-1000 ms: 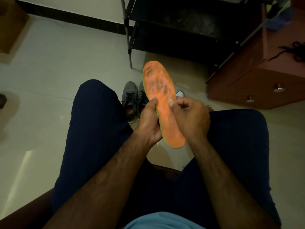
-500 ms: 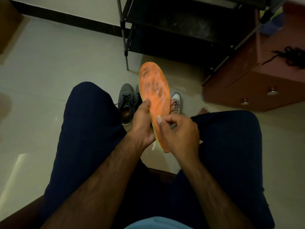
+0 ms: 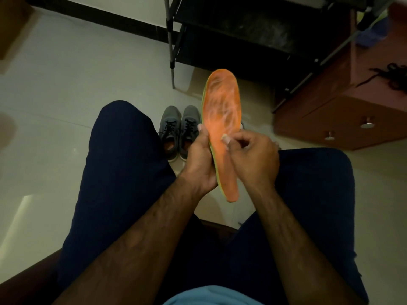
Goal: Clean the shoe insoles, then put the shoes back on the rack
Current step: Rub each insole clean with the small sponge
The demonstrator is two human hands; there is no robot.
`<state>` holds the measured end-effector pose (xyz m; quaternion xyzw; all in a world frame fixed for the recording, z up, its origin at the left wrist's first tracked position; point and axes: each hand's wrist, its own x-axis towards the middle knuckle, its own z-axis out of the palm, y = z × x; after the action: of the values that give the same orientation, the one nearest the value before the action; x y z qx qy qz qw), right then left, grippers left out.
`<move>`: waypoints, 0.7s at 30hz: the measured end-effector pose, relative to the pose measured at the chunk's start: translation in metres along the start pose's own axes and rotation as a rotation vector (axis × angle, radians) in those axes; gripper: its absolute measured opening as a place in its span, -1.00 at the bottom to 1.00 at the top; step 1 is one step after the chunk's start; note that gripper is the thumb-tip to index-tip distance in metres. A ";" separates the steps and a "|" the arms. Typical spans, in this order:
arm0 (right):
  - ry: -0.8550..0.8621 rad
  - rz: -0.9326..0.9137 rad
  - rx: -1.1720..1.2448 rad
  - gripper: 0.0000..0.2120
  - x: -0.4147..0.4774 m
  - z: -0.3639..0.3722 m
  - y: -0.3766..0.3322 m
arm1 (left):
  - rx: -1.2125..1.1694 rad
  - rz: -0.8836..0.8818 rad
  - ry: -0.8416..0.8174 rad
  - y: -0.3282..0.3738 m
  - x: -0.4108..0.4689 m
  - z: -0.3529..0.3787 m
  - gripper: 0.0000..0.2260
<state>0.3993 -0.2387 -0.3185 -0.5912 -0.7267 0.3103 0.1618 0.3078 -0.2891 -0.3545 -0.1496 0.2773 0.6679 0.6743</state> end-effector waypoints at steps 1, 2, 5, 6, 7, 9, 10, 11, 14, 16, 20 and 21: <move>0.044 0.030 -0.013 -0.89 0.003 0.000 0.000 | 0.006 0.002 0.010 -0.002 0.001 -0.002 -0.23; 0.056 0.031 -0.016 -0.90 0.003 0.003 -0.002 | 0.009 0.006 0.023 -0.003 0.002 -0.004 -0.24; -0.064 -0.089 -0.001 -0.91 -0.019 0.013 -0.015 | 0.003 0.011 0.050 -0.001 0.001 -0.004 -0.25; -0.096 -0.110 -0.001 -0.92 -0.021 0.013 -0.016 | -0.003 0.007 0.057 0.000 0.000 -0.004 -0.27; -0.098 -0.099 -0.018 -0.92 -0.017 0.010 -0.014 | -0.002 -0.001 0.056 0.001 -0.001 -0.003 -0.29; -0.039 -0.009 -0.064 -0.91 0.003 0.003 -0.006 | 0.027 -0.013 0.056 -0.001 -0.005 -0.001 -0.32; 0.005 0.035 -0.082 -0.90 0.010 0.001 -0.003 | 0.050 -0.017 0.065 -0.002 -0.005 0.001 -0.33; 0.027 0.043 -0.093 -0.89 0.013 0.002 -0.002 | 0.059 -0.016 0.076 -0.003 -0.006 0.001 -0.33; -0.067 -0.101 -0.091 -0.91 -0.009 0.012 -0.013 | 0.038 0.001 0.089 -0.002 -0.005 -0.001 -0.33; -0.105 -0.126 -0.088 -0.91 -0.014 0.012 -0.013 | 0.034 0.000 0.088 0.000 -0.005 -0.002 -0.33; 0.008 0.047 -0.147 -0.89 0.018 0.002 0.001 | 0.042 0.008 0.041 -0.003 -0.001 -0.006 -0.28; -0.009 0.022 -0.133 -0.88 0.015 0.003 0.001 | 0.029 0.019 0.038 -0.003 0.000 -0.008 -0.27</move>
<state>0.3946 -0.2249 -0.3235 -0.6071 -0.7399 0.2658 0.1153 0.3095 -0.2939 -0.3618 -0.1498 0.3014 0.6672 0.6645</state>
